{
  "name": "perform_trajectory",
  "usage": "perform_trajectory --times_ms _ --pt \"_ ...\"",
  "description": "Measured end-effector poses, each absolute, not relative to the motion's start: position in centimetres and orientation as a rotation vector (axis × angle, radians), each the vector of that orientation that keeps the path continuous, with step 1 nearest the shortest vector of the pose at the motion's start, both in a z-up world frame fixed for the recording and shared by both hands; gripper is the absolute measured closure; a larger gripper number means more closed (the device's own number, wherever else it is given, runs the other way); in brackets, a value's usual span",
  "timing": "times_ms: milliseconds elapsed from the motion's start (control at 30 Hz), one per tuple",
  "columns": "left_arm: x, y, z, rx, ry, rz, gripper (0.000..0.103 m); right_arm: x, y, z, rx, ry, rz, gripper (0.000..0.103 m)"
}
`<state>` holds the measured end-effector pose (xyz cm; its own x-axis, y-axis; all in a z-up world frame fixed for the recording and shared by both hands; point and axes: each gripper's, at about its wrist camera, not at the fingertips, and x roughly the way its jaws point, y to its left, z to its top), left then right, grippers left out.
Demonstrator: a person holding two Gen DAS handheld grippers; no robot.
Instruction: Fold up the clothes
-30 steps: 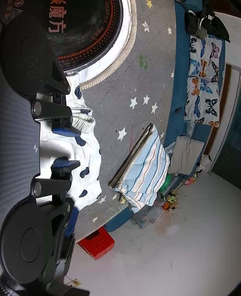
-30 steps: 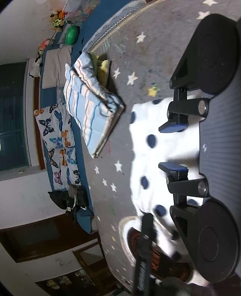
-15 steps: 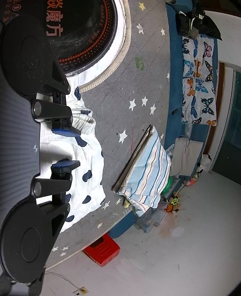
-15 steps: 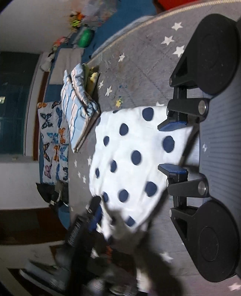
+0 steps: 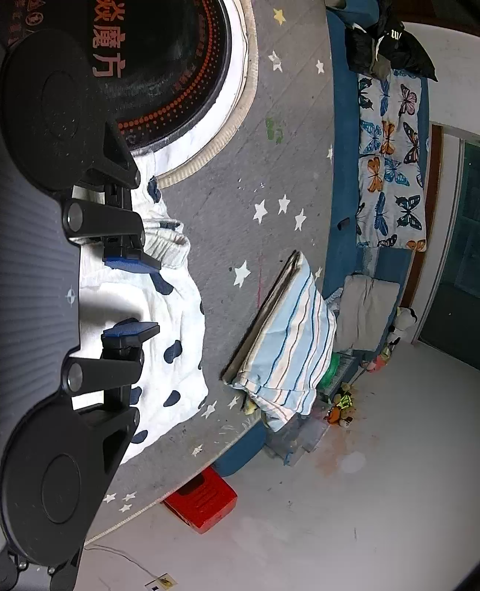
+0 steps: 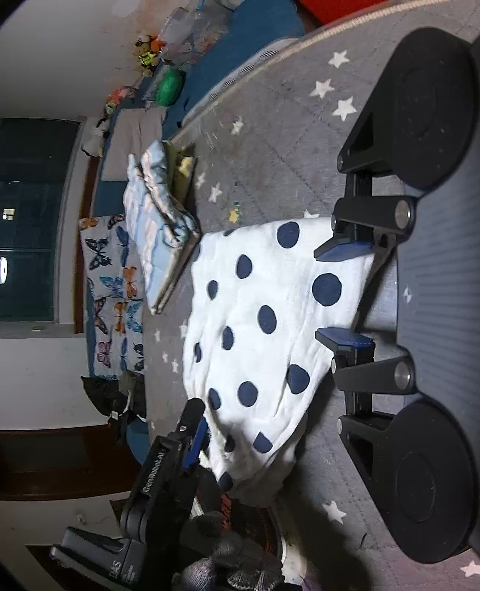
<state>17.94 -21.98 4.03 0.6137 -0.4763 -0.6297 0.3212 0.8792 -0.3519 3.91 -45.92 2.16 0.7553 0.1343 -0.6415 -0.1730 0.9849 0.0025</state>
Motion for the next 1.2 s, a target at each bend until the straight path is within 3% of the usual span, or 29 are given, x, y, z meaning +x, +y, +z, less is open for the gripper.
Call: perform_trajectory --times_ms 100,167,400,700,1200 --pt "17.3 -21.8 4.3 -0.211 0.775 -0.470 0.068 3.6 -45.7 2.9 -0.037 0.662 0.163 0.061" --pt "16.6 -21.9 4.5 -0.198 0.770 -0.477 0.068 4.0 -45.2 3.0 -0.031 0.648 0.169 0.053" --pt "13.9 -22.2 4.3 -0.140 0.770 -0.502 0.065 4.5 -44.1 1.7 -0.016 0.679 0.164 0.048" --pt "10.4 -22.4 5.0 -0.066 0.741 -0.509 0.051 2.0 -44.2 2.5 0.041 0.643 0.133 0.020" --pt "6.2 -21.8 4.9 0.007 0.731 -0.504 0.034 -1.3 -42.8 2.8 0.071 0.636 0.073 0.000"
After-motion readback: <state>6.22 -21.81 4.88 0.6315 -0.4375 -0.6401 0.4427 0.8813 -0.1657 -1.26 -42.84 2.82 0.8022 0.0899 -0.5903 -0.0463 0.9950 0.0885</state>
